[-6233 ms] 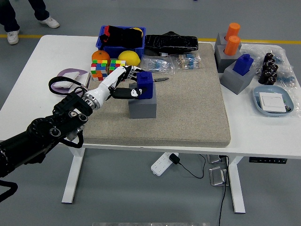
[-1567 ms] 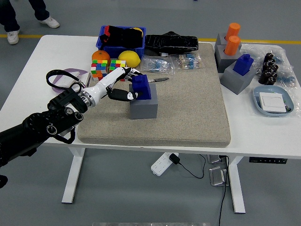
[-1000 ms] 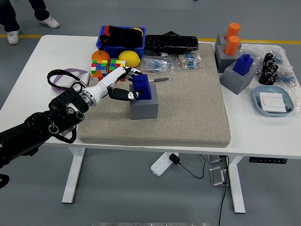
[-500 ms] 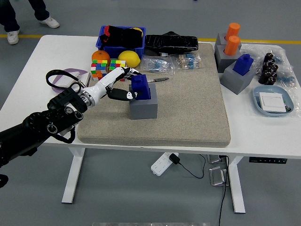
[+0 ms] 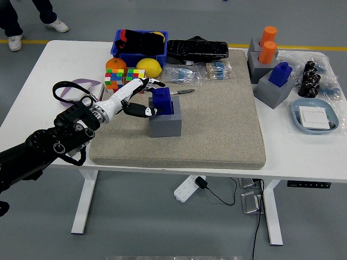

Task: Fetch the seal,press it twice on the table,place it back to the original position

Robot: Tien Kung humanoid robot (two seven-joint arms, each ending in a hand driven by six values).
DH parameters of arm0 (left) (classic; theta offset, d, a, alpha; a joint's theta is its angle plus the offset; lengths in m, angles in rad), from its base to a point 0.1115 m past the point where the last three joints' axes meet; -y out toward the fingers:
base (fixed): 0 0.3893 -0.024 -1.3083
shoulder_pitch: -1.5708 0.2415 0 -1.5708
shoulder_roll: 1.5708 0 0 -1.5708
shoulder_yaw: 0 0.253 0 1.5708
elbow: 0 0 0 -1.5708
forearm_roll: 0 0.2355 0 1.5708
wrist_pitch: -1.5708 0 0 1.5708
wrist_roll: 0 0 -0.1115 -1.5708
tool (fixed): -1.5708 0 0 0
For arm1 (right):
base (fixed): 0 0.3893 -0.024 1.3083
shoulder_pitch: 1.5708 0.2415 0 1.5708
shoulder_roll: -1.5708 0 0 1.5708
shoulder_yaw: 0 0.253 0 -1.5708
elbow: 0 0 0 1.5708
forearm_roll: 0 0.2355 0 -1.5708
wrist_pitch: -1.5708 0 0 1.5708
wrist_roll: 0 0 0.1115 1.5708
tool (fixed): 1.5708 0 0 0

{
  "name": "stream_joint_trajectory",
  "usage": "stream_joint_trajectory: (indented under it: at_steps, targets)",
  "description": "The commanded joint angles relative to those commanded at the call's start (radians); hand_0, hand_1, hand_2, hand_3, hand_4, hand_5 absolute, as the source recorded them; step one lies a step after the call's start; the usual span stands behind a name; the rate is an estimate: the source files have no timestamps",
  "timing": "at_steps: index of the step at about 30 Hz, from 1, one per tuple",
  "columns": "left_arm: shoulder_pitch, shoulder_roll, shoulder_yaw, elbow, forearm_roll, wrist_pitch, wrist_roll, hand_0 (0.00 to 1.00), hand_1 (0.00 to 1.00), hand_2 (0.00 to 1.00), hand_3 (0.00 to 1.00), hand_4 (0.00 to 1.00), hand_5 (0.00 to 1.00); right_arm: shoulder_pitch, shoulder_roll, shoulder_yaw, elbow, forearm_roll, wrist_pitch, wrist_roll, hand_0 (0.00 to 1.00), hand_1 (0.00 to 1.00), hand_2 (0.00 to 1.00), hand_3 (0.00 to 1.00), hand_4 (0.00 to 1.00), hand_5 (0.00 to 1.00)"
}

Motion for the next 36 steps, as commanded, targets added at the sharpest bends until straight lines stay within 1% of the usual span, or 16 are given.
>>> stream_joint_trajectory:
  at_steps: [5,6,11,12,17,18,23,24,29,30,32,36]
  targets:
    - [0.001,0.0,-0.002,0.002,0.0,-0.004,0.003,0.9,0.81,0.739,0.793,0.878,0.002,0.0,-0.001,0.001,0.0,0.0,0.0,0.0,0.777,0.658,0.667,0.671,0.824,0.571]
    - [0.001,0.0,-0.003,0.003,0.0,-0.005,0.004,0.91,0.849,0.787,0.808,0.902,0.002,0.0,0.0,0.001,0.0,0.0,0.0,0.0,0.777,0.658,0.666,0.671,0.823,0.572]
    - [0.003,0.001,-0.013,0.005,-0.008,-0.015,0.001,0.91,0.849,0.787,0.808,0.902,0.002,0.0,0.001,0.002,0.0,-0.001,0.0,0.0,0.777,0.658,0.666,0.671,0.823,0.572]
    - [0.004,0.002,-0.015,0.005,-0.012,-0.017,0.0,0.939,0.917,0.871,0.896,0.998,0.204,-0.001,0.001,0.002,0.0,-0.001,0.0,0.0,0.777,0.656,0.666,0.671,0.823,0.572]
    - [0.006,0.004,-0.028,0.011,-0.041,-0.044,-0.002,0.939,0.917,0.871,0.896,0.998,0.204,-0.002,0.001,0.005,0.0,-0.002,0.0,0.0,0.777,0.656,0.666,0.671,0.823,0.572]
    - [0.007,0.005,-0.034,0.014,-0.048,-0.052,-0.003,0.998,0.988,0.969,0.984,0.998,0.369,-0.002,0.001,0.004,0.0,-0.002,0.0,0.0,0.776,0.657,0.666,0.67,0.823,0.573]
    - [0.01,0.008,-0.06,0.02,-0.069,-0.07,-0.004,0.998,0.988,0.969,0.984,0.998,0.369,-0.001,0.002,0.003,-0.001,-0.002,0.0,-0.001,0.776,0.657,0.666,0.67,0.823,0.573]
    - [0.012,0.009,-0.069,0.021,-0.072,-0.076,-0.003,0.998,0.998,0.998,0.998,0.998,0.525,-0.001,0.003,0.003,0.0,-0.002,0.0,-0.001,0.777,0.657,0.666,0.671,0.824,0.573]
    - [0.018,0.012,-0.089,0.025,-0.09,-0.095,-0.001,0.998,0.998,0.998,0.998,0.998,0.525,0.0,0.002,0.001,-0.001,-0.001,0.0,-0.001,0.777,0.657,0.666,0.671,0.824,0.573]
    - [0.021,0.014,-0.098,0.025,-0.092,-0.095,0.0,0.998,0.998,0.998,0.998,0.998,0.674,0.001,0.002,0.001,-0.001,-0.001,0.0,-0.001,0.777,0.657,0.666,0.668,0.824,0.573]
    - [0.026,0.018,-0.11,0.024,-0.096,-0.096,0.003,0.998,0.998,0.998,0.998,0.998,0.674,0.002,0.002,-0.001,-0.001,-0.001,-0.001,-0.001,0.777,0.657,0.666,0.668,0.824,0.573]
    - [0.044,0.032,-0.148,0.017,-0.097,-0.082,-0.004,0.998,0.998,0.998,0.998,0.998,0.686,0.003,0.0,-0.007,-0.001,0.0,-0.001,-0.001,0.777,0.657,0.666,0.67,0.825,0.574]
